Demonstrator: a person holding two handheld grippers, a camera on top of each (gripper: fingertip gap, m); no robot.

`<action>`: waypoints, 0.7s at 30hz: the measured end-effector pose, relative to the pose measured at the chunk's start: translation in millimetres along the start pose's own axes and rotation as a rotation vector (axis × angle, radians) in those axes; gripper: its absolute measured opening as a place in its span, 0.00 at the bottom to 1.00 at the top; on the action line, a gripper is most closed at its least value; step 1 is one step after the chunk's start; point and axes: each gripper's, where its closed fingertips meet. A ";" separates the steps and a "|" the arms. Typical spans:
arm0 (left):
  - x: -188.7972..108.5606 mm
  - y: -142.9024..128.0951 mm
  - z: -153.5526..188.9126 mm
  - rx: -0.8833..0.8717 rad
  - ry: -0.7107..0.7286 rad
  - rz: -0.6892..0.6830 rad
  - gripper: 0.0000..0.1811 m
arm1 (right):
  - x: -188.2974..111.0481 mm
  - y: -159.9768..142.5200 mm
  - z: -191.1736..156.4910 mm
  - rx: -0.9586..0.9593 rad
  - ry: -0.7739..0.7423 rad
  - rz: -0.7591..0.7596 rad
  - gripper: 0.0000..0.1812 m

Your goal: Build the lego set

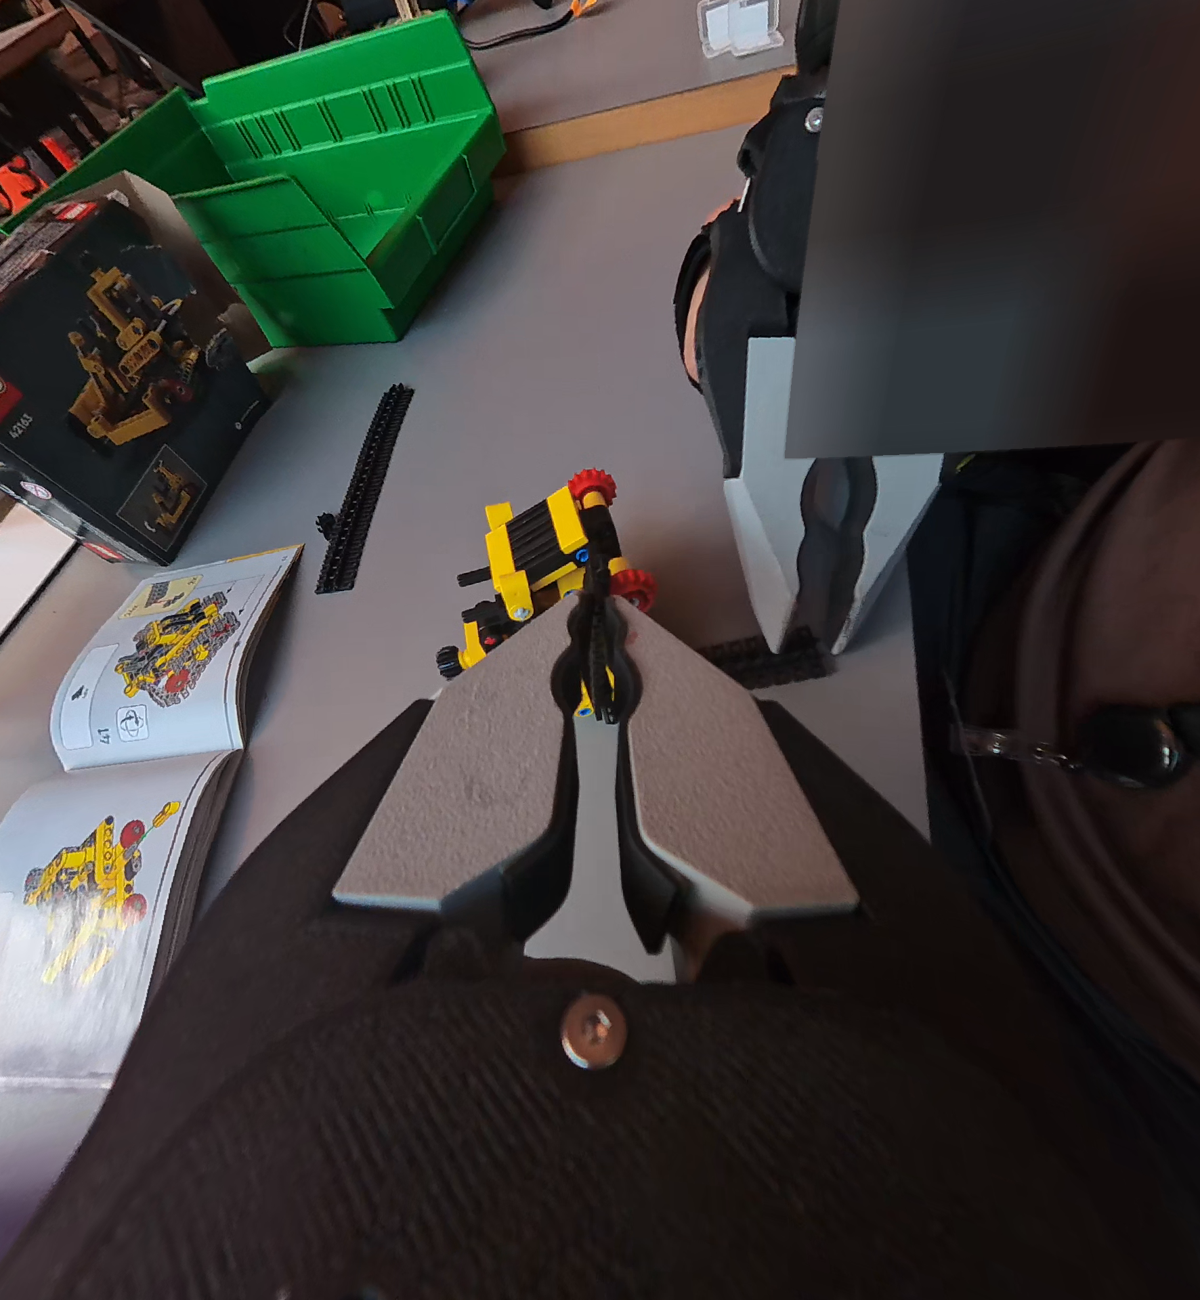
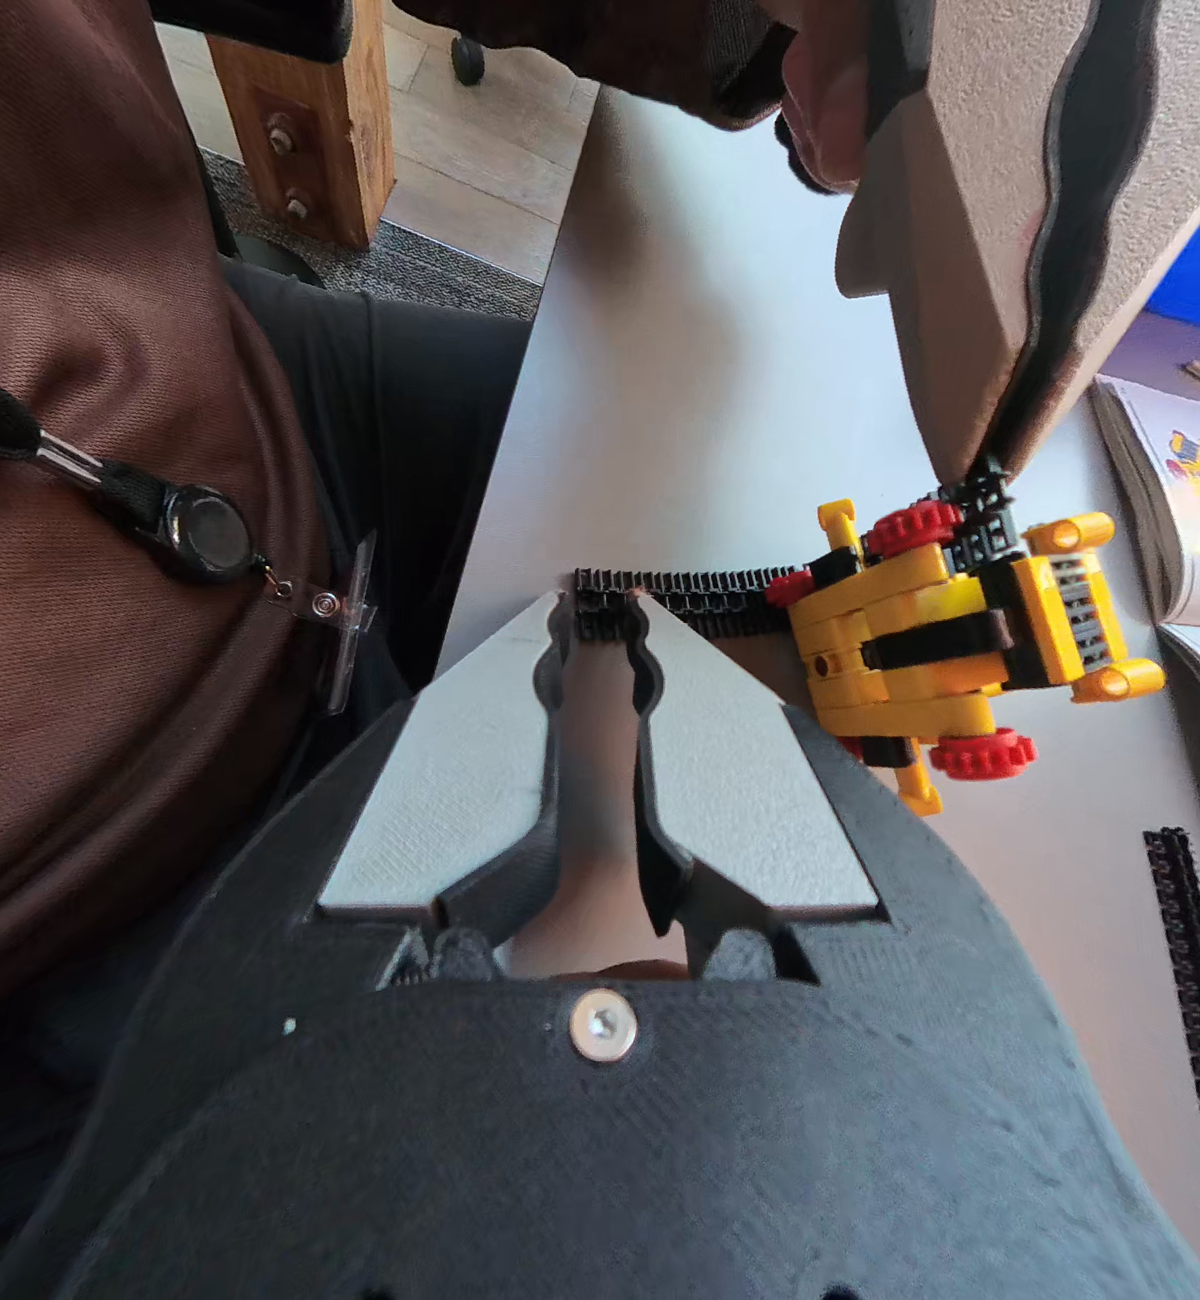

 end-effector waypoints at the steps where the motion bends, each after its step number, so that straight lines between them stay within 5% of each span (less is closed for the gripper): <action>1: 0.2 0.3 0.6 0.004 0.005 -0.005 0.00 | 0.1 -0.1 0.4 -0.003 -0.003 -0.001 0.07; 21: 2.0 13.1 12.8 0.073 0.116 -0.089 0.00 | -0.1 -0.2 0.9 -0.013 -0.006 0.005 0.06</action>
Point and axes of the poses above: each gripper's, where its closed fingertips meet, x out along the fingers, y out of its top, z = x × y across the jaws, and after that the axes turned 6 degrees about y, right-handed
